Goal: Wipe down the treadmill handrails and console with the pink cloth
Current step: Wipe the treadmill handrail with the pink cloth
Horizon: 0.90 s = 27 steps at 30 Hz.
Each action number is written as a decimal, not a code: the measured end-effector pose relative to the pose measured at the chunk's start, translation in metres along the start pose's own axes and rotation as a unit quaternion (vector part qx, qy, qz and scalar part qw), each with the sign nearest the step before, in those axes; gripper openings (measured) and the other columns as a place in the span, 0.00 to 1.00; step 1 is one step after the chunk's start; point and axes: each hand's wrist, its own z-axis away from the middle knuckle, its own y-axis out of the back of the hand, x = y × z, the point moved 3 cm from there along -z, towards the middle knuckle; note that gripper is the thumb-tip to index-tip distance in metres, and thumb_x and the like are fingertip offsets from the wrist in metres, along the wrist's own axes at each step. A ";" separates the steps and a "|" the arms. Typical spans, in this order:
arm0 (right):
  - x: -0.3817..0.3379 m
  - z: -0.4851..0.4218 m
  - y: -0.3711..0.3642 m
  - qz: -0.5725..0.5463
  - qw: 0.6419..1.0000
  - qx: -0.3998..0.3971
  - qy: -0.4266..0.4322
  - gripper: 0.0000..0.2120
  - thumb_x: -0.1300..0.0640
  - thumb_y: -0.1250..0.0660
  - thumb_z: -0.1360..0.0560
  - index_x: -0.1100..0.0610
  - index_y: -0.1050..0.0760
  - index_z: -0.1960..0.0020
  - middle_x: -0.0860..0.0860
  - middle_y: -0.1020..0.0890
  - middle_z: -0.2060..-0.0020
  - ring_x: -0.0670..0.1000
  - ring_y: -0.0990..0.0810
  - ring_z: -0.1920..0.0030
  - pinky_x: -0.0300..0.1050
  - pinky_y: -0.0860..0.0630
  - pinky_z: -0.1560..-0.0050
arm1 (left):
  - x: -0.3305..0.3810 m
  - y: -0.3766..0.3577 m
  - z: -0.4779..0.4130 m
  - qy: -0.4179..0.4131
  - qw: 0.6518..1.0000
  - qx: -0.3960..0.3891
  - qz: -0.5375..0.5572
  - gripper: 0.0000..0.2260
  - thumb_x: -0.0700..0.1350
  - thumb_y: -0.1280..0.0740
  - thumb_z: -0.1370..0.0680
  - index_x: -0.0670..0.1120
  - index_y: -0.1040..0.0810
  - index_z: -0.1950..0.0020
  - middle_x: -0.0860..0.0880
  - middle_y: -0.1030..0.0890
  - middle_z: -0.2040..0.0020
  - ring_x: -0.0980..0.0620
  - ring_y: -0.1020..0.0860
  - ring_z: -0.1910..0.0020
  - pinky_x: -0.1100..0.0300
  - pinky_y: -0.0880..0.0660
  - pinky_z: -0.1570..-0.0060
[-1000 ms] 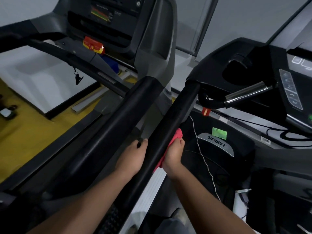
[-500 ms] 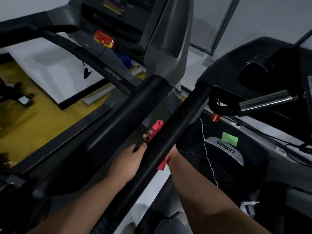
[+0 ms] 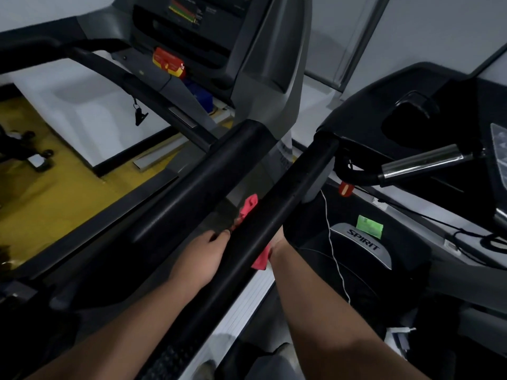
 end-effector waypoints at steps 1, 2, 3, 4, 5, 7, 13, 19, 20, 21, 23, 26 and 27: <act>0.000 0.000 0.003 0.000 1.000 0.020 -0.006 0.06 0.49 0.31 0.34 0.50 0.25 0.65 0.47 0.22 0.68 0.47 0.24 0.67 0.39 0.28 0.59 | 0.000 0.000 0.000 0.000 1.000 -0.004 0.003 0.15 0.58 0.43 0.21 0.53 0.20 0.52 0.53 0.19 0.55 0.53 0.22 0.54 0.54 0.26 0.49; 0.001 -0.004 0.010 -0.010 0.999 0.042 -0.009 0.07 0.48 0.34 0.31 0.52 0.24 0.63 0.48 0.21 0.67 0.48 0.22 0.65 0.40 0.27 0.58 | -0.001 0.000 0.000 0.000 1.000 -0.008 0.005 0.15 0.58 0.43 0.21 0.52 0.20 0.51 0.53 0.19 0.54 0.53 0.22 0.53 0.54 0.27 0.48; 0.000 -0.005 0.014 -0.018 0.998 0.067 0.003 0.10 0.47 0.37 0.28 0.53 0.23 0.60 0.50 0.20 0.66 0.50 0.21 0.63 0.42 0.25 0.57 | -0.001 0.000 -0.001 -0.001 1.000 -0.011 0.003 0.15 0.58 0.43 0.21 0.52 0.20 0.50 0.52 0.19 0.54 0.53 0.22 0.53 0.53 0.27 0.47; -0.001 -0.004 0.018 -0.016 0.996 0.085 0.020 0.13 0.47 0.39 0.25 0.56 0.23 0.58 0.53 0.19 0.66 0.52 0.21 0.61 0.44 0.25 0.56 | -0.001 0.000 -0.001 -0.002 1.000 -0.012 -0.004 0.16 0.58 0.44 0.21 0.51 0.20 0.49 0.52 0.19 0.53 0.52 0.22 0.52 0.53 0.27 0.46; -0.003 -0.002 0.022 -0.023 0.994 0.098 0.039 0.15 0.48 0.42 0.23 0.58 0.23 0.58 0.55 0.19 0.66 0.53 0.21 0.60 0.44 0.24 0.56 | -0.001 0.000 -0.002 -0.005 1.000 -0.012 -0.011 0.17 0.58 0.44 0.21 0.50 0.20 0.48 0.51 0.19 0.52 0.51 0.22 0.51 0.52 0.27 0.45; -0.007 0.011 0.024 -0.023 0.989 0.118 0.083 0.15 0.52 0.43 0.21 0.58 0.25 0.59 0.55 0.20 0.68 0.53 0.21 0.62 0.43 0.24 0.60 | -0.001 -0.001 -0.003 -0.011 1.000 -0.016 -0.016 0.17 0.58 0.45 0.21 0.49 0.20 0.48 0.50 0.19 0.52 0.51 0.22 0.51 0.51 0.27 0.44; -0.024 0.040 0.032 0.042 0.956 0.213 0.196 0.11 0.53 0.40 0.21 0.62 0.26 0.51 0.59 0.19 0.53 0.56 0.19 0.54 0.51 0.23 0.46 | 0.000 -0.002 -0.003 -0.020 0.999 -0.027 -0.014 0.17 0.57 0.46 0.20 0.49 0.23 0.45 0.50 0.21 0.49 0.50 0.23 0.49 0.53 0.29 0.46; -0.025 0.087 0.010 0.309 0.820 0.302 0.375 0.13 0.52 0.30 0.26 0.57 0.26 0.45 0.51 0.27 0.48 0.44 0.26 0.53 0.34 0.33 0.49 | 0.002 -0.002 -0.002 -0.035 0.998 -0.036 -0.022 0.16 0.56 0.46 0.20 0.49 0.23 0.48 0.50 0.22 0.51 0.49 0.24 0.50 0.54 0.29 0.46; -0.022 0.092 0.005 0.359 0.793 0.291 0.396 0.16 0.52 0.29 0.27 0.57 0.25 0.42 0.51 0.29 0.46 0.43 0.27 0.52 0.32 0.35 0.47 | 0.003 -0.002 -0.002 -0.039 0.998 -0.035 -0.024 0.16 0.55 0.46 0.20 0.48 0.23 0.48 0.50 0.22 0.51 0.49 0.24 0.50 0.55 0.30 0.47; -0.018 0.096 -0.003 0.413 0.760 0.278 0.417 0.18 0.53 0.29 0.27 0.57 0.24 0.40 0.51 0.31 0.45 0.45 0.28 0.50 0.31 0.37 0.44 | 0.003 -0.002 -0.002 -0.044 0.998 -0.033 -0.026 0.16 0.54 0.46 0.20 0.47 0.23 0.47 0.49 0.22 0.51 0.48 0.25 0.49 0.55 0.31 0.49; -0.012 0.099 -0.017 0.542 0.665 0.257 0.445 0.19 0.53 0.30 0.27 0.58 0.23 0.38 0.53 0.30 0.42 0.51 0.29 0.43 0.32 0.39 0.39 | 0.004 -0.002 -0.003 -0.052 0.998 -0.027 -0.030 0.16 0.53 0.45 0.20 0.45 0.23 0.48 0.48 0.23 0.51 0.46 0.25 0.47 0.56 0.33 0.50; -0.012 0.094 -0.037 0.693 0.554 0.226 0.403 0.18 0.55 0.36 0.24 0.59 0.25 0.36 0.56 0.29 0.37 0.58 0.35 0.40 0.44 0.35 0.38 | 0.001 -0.003 -0.004 -0.058 0.998 -0.027 -0.027 0.17 0.51 0.46 0.20 0.43 0.22 0.49 0.45 0.21 0.49 0.45 0.24 0.47 0.55 0.32 0.50; -0.014 0.091 -0.043 0.729 0.529 0.217 0.377 0.18 0.55 0.39 0.24 0.60 0.24 0.37 0.57 0.29 0.37 0.59 0.36 0.40 0.47 0.34 0.38 | 0.000 -0.003 -0.004 -0.059 0.998 -0.025 -0.025 0.16 0.51 0.46 0.20 0.43 0.22 0.49 0.45 0.21 0.49 0.46 0.24 0.48 0.55 0.32 0.50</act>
